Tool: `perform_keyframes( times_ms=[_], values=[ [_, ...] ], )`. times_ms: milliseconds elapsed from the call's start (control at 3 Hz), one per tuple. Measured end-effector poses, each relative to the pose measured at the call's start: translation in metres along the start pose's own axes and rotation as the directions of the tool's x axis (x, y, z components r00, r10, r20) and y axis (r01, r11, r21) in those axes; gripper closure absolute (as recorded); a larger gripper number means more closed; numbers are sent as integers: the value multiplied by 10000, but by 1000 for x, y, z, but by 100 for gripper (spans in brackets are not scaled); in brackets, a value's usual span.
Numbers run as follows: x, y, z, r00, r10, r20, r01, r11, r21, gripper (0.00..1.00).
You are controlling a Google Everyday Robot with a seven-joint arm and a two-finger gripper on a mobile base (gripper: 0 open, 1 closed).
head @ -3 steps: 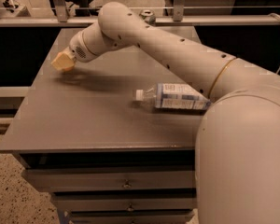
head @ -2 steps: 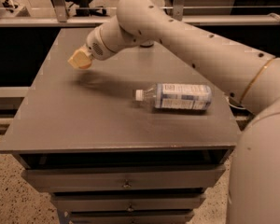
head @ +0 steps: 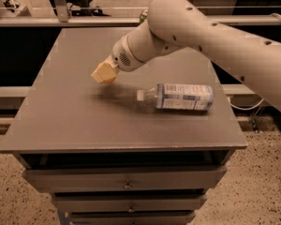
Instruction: Move orange near blue plastic bottle
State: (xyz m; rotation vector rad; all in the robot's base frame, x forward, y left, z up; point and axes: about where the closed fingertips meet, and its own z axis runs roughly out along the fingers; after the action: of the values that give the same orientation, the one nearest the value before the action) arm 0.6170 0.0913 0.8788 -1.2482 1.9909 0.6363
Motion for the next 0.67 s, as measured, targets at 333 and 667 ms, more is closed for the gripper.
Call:
perform_keyframes(
  times_ms=[333,667],
  values=[
    [16,11,-23,9995,-58,-312,56,10000,-74,100],
    [34,21,-29,9981,-78,-614,55,9993,-376,100]
  ],
)
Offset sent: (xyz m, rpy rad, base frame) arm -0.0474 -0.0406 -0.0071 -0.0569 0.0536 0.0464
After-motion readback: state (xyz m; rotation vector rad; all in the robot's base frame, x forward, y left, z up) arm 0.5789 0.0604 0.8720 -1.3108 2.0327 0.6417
